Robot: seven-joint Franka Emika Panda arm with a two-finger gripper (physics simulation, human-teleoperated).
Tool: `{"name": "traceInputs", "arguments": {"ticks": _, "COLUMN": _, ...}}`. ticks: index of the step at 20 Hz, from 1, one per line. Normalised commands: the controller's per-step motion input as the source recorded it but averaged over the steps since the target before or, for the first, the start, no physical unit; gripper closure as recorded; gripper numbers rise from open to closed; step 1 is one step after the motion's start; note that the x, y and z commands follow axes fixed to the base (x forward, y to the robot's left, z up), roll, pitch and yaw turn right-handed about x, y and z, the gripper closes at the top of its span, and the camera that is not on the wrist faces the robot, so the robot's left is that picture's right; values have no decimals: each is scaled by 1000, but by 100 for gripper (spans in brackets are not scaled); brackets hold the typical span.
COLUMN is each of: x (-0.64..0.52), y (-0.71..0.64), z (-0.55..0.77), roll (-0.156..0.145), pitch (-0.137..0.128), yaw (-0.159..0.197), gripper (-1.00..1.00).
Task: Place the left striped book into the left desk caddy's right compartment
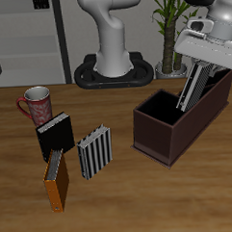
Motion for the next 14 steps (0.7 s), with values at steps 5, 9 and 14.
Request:
{"name": "traceInputs", "arguments": {"ticks": 5, "x": -30, "y": -221, "z": 28, "roll": -46, "pitch": -14, "yaw": -22, "gripper": 100}}
{"name": "traceInputs", "arguments": {"ticks": 9, "x": 16, "y": -188, "z": -24, "roll": -29, "pitch": 2, "yaw": -17, "gripper": 100}}
{"name": "traceInputs", "arguments": {"ticks": 14, "x": 46, "y": -149, "z": -78, "roll": -12, "pitch": 5, "yaw": 4, "gripper": 100}}
